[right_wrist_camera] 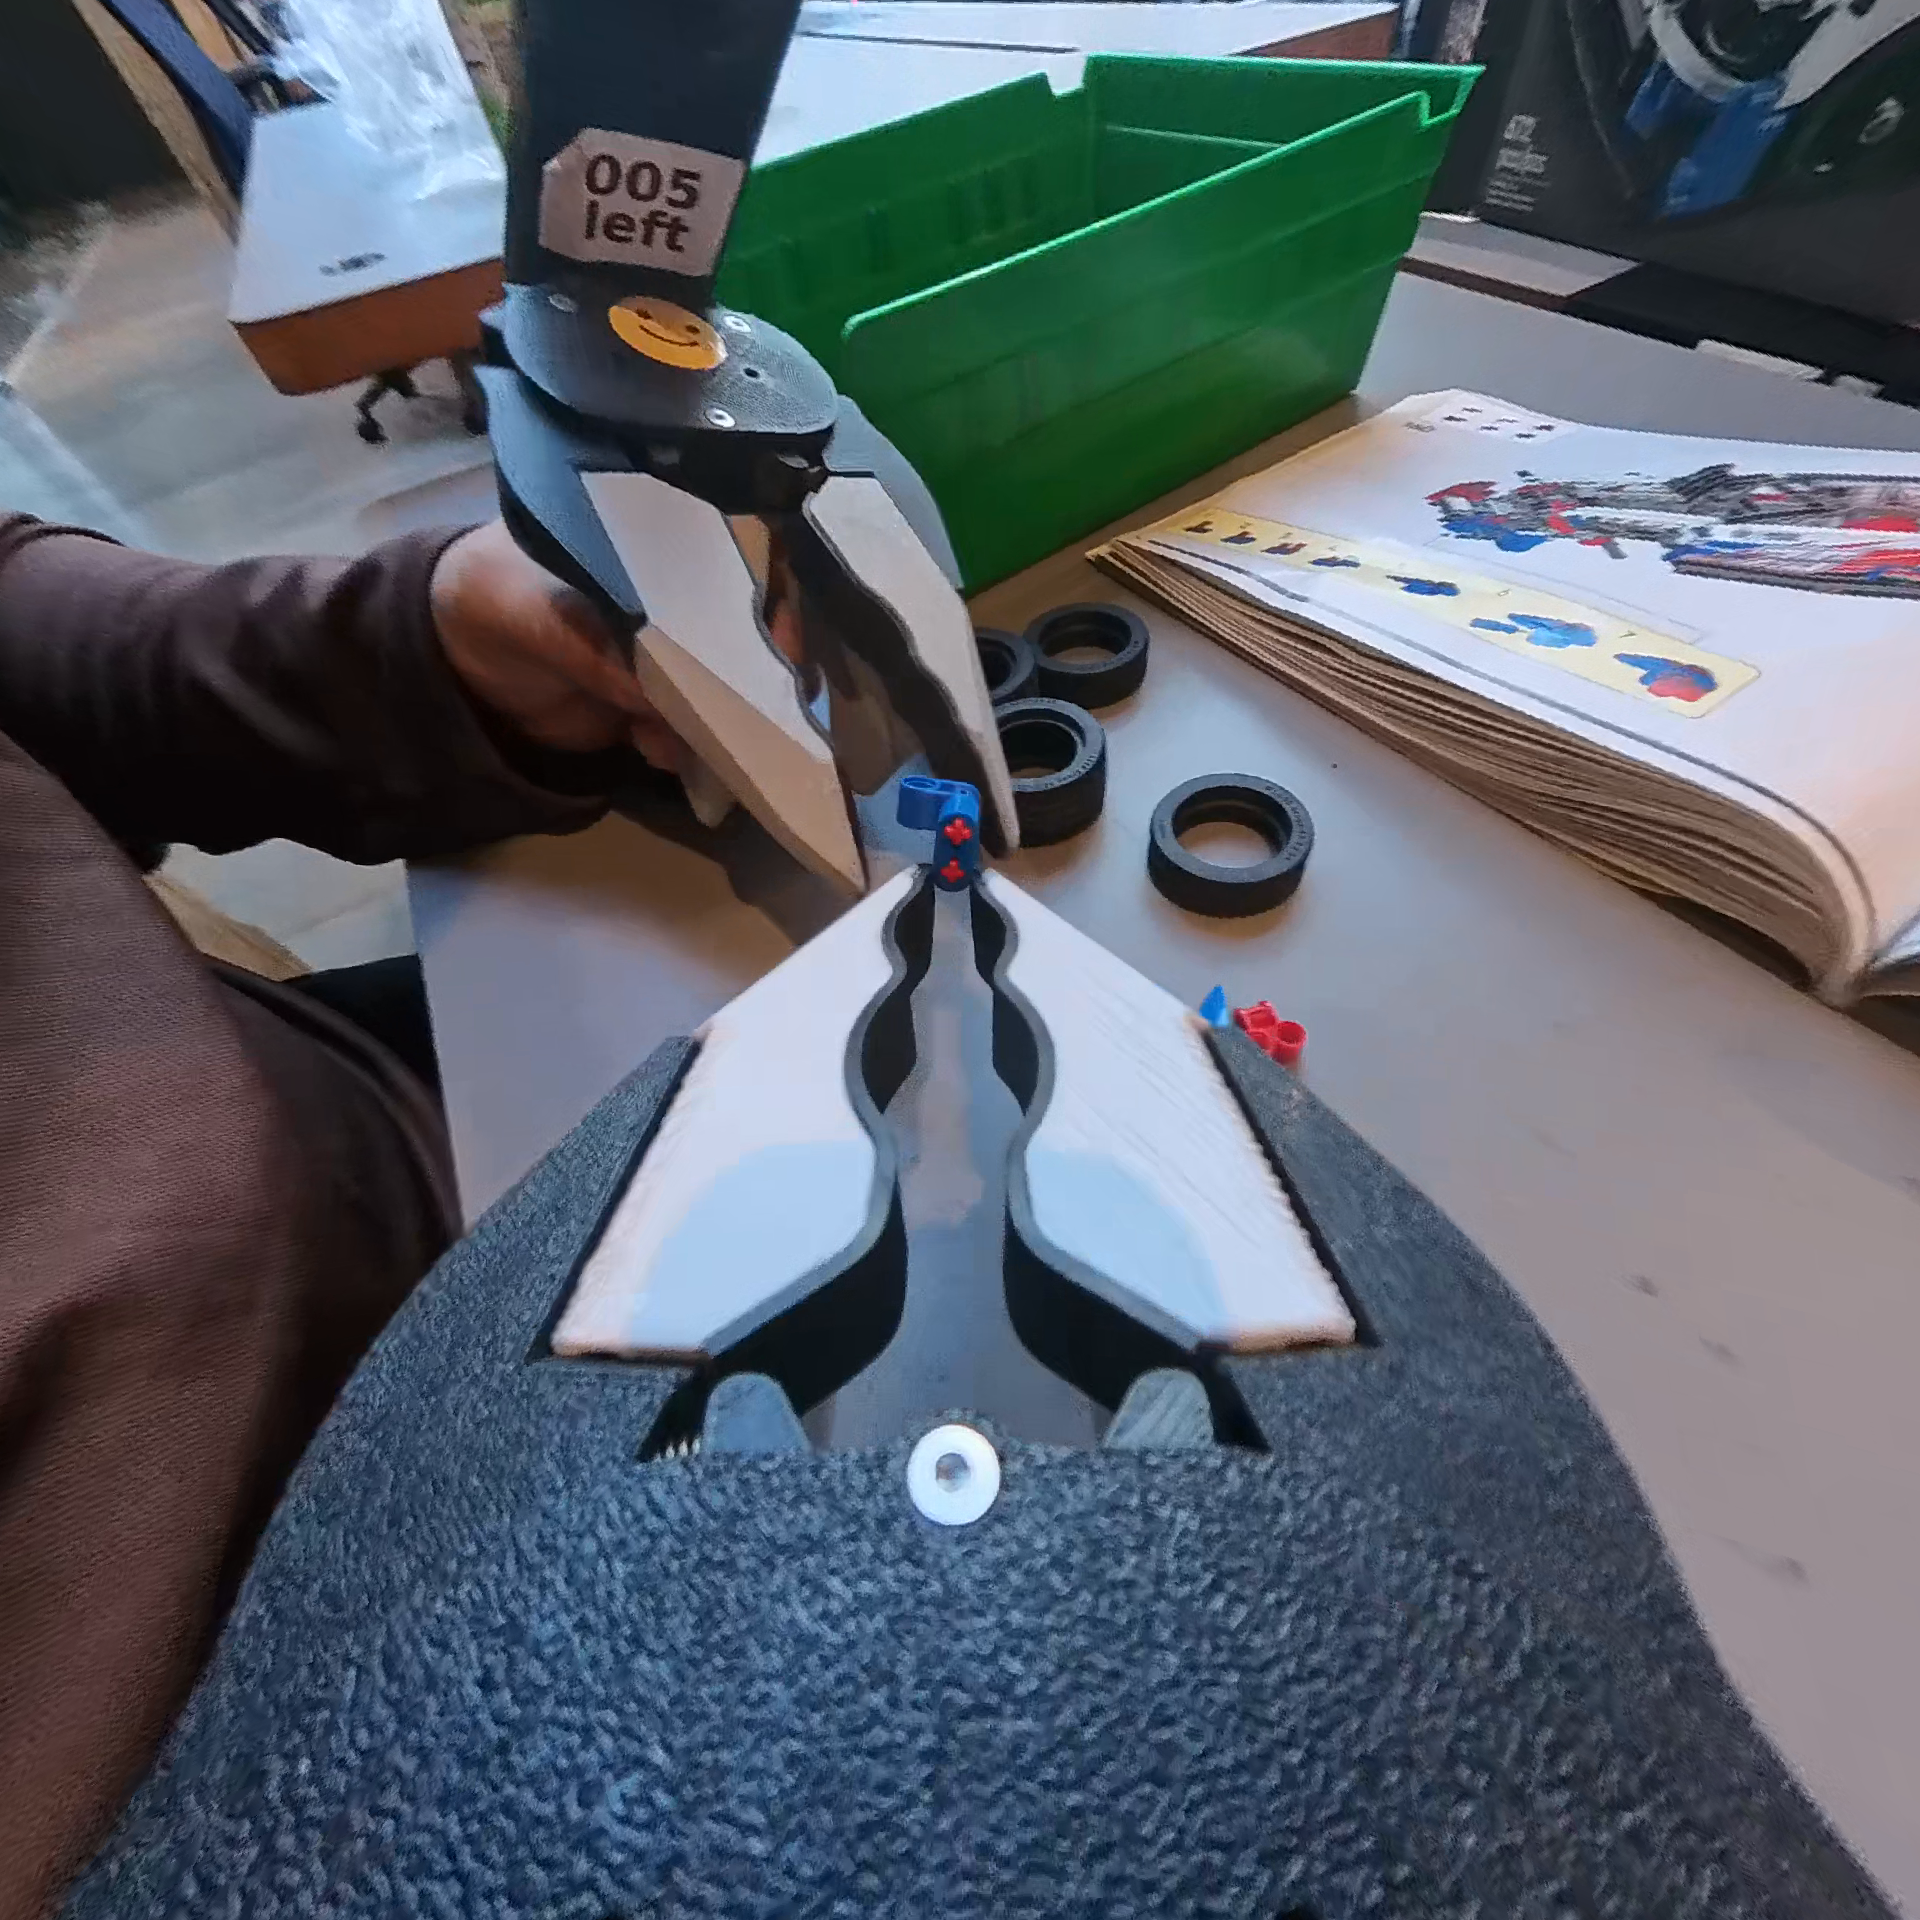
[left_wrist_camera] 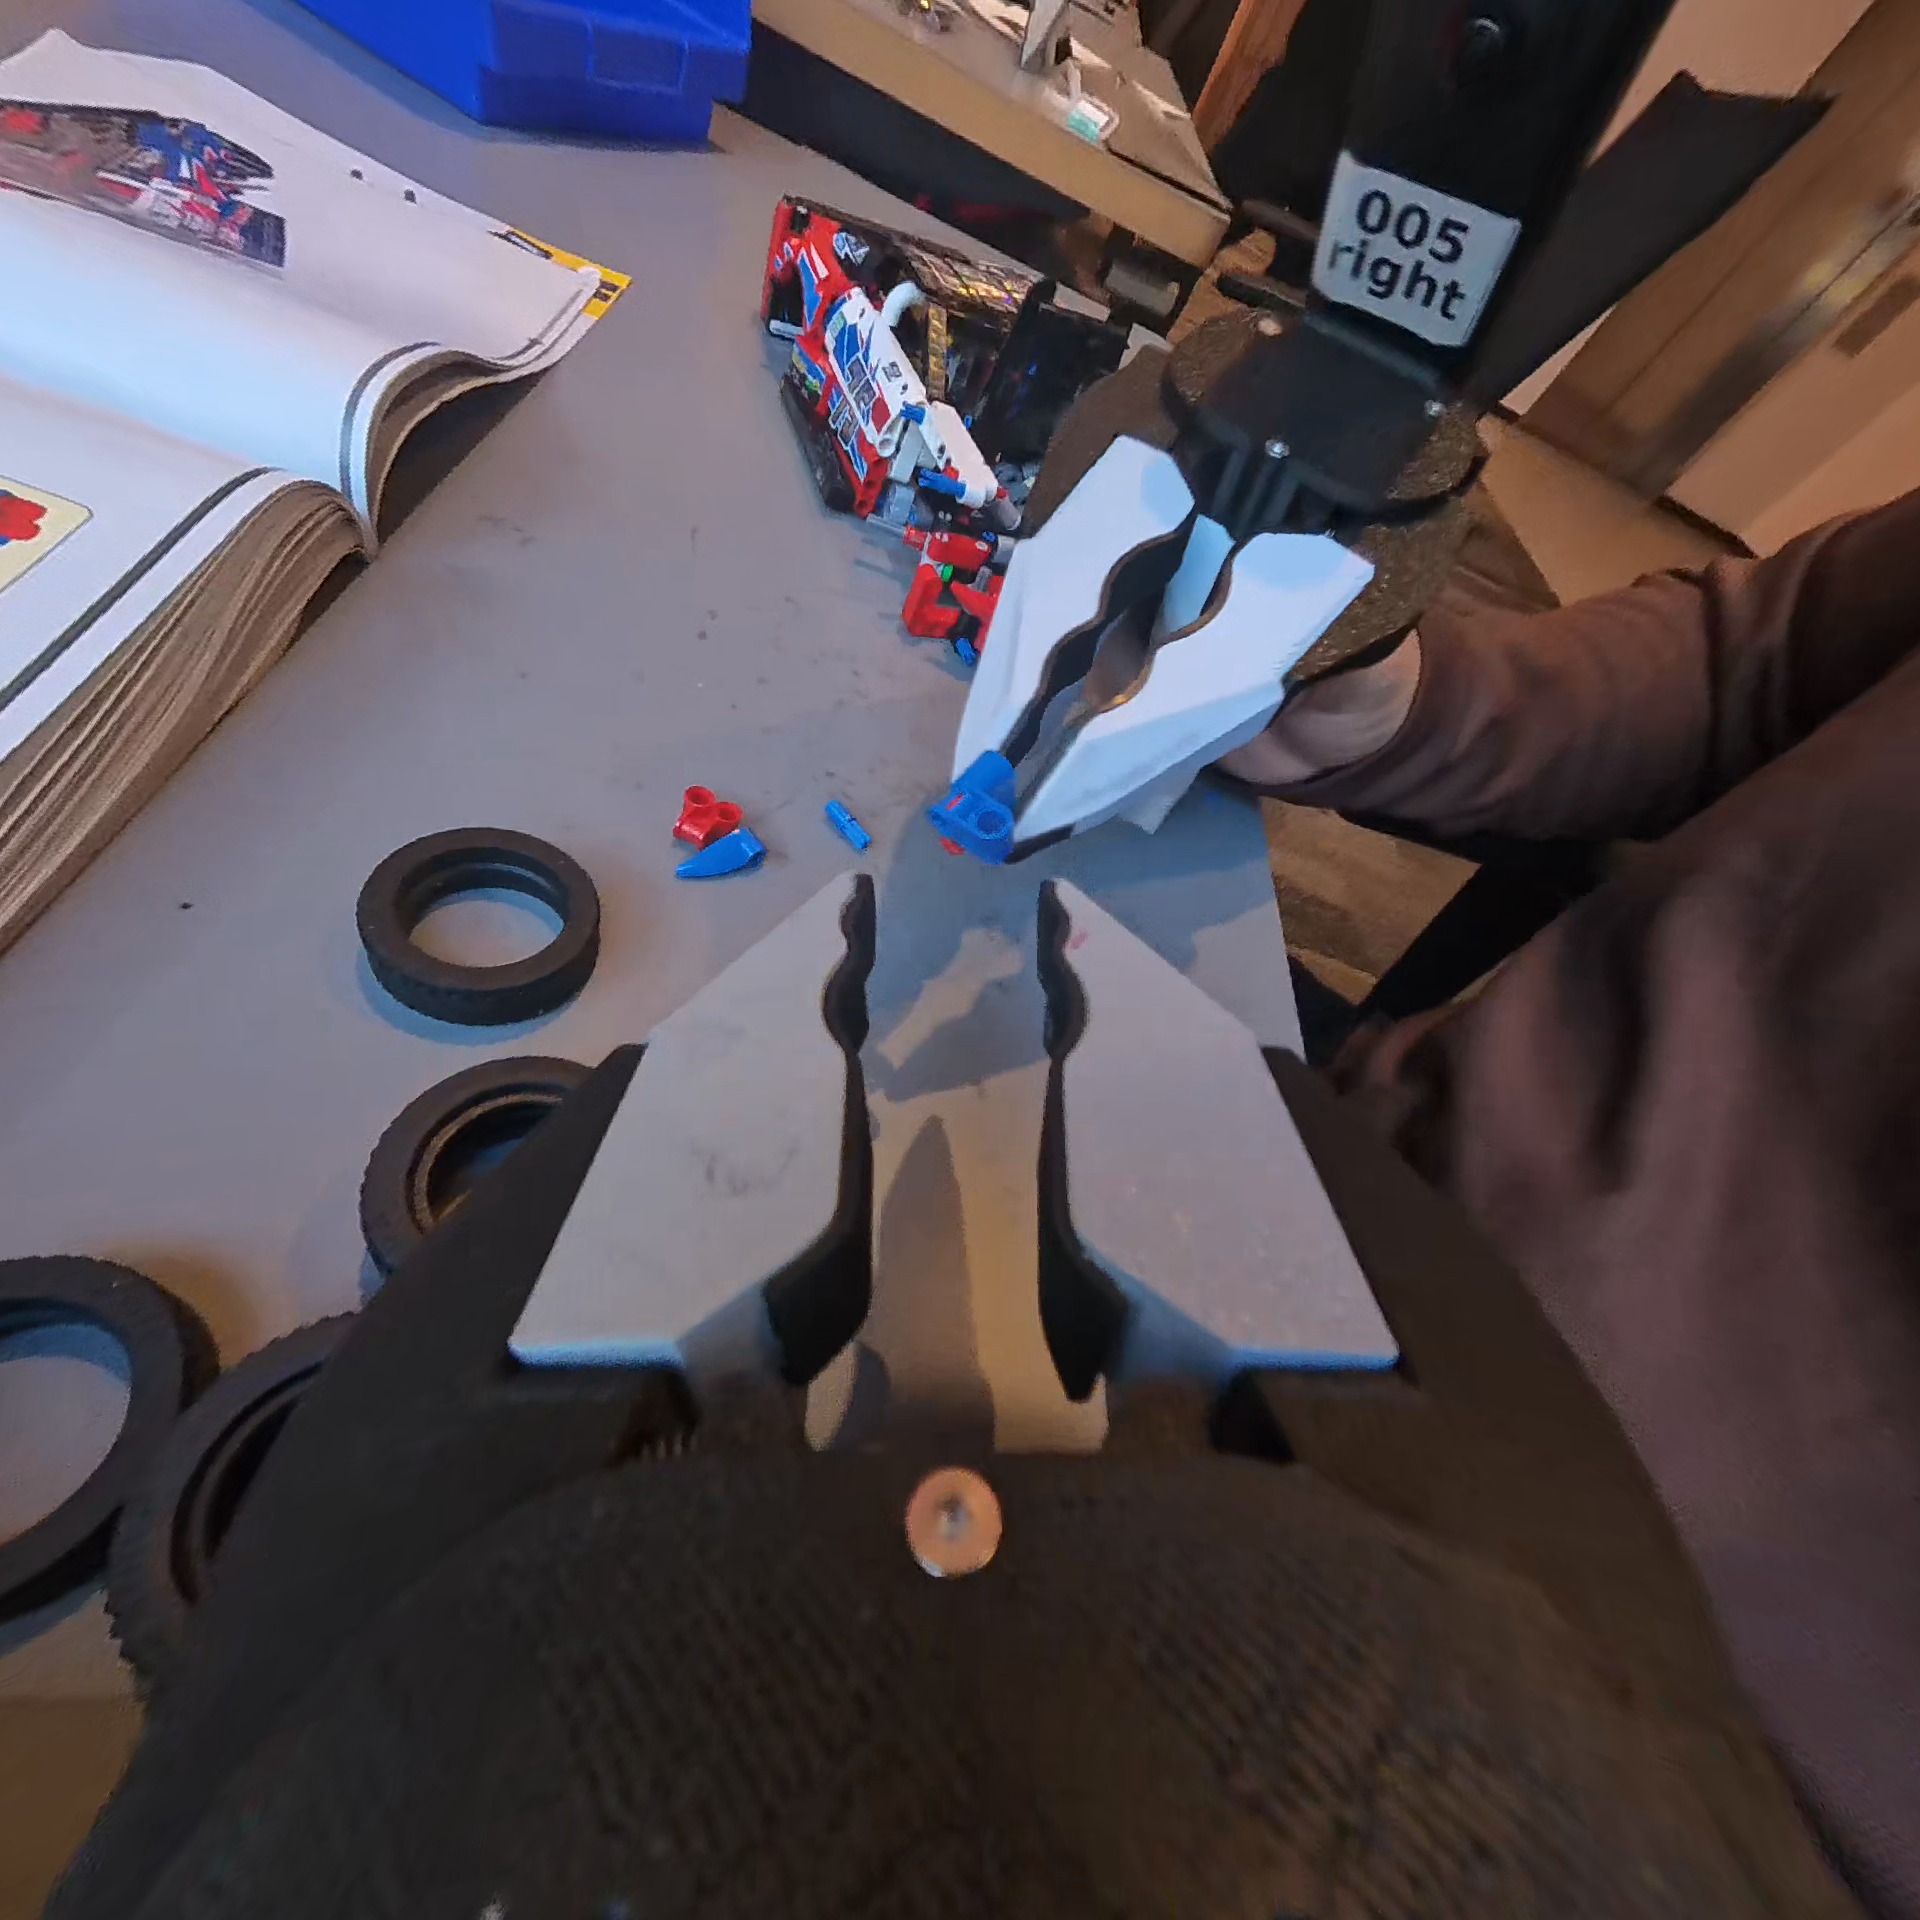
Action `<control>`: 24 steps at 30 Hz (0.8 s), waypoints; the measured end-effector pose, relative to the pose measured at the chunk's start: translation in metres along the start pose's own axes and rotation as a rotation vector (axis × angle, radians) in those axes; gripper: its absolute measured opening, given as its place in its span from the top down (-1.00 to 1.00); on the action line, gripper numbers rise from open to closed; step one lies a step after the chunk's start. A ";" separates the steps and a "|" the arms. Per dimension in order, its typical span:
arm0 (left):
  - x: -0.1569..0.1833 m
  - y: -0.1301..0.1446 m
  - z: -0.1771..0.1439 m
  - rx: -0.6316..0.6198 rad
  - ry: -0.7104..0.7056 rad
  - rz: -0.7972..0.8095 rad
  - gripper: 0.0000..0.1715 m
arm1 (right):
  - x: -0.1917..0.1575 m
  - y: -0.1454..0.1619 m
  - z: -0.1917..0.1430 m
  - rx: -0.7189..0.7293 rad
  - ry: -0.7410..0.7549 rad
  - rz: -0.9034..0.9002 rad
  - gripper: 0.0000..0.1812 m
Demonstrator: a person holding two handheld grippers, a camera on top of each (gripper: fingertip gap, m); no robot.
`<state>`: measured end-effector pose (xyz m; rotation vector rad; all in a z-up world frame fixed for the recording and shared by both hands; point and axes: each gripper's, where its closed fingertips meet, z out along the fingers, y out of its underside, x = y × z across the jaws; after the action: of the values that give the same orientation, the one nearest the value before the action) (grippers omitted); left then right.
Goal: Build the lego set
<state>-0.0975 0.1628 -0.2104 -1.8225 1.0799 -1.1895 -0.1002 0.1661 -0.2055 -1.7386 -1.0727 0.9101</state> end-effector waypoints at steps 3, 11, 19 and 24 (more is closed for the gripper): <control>-0.001 0.000 0.000 0.002 -0.014 0.014 0.68 | 0.001 0.001 0.002 -0.008 -0.007 0.049 0.93; -0.010 0.008 0.005 -0.071 -0.142 0.131 0.70 | 0.001 0.004 0.004 -0.020 -0.071 0.197 0.93; 0.000 0.005 0.004 -0.042 -0.117 0.196 0.81 | -0.008 0.004 0.006 -0.013 -0.199 0.377 0.93; 0.010 -0.005 0.002 0.030 -0.052 0.179 0.76 | -0.010 0.002 0.003 0.022 -0.296 0.507 0.93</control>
<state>-0.0923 0.1557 -0.2034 -1.6866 1.1625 -1.0417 -0.1062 0.1569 -0.2066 -1.9352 -0.8026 1.5240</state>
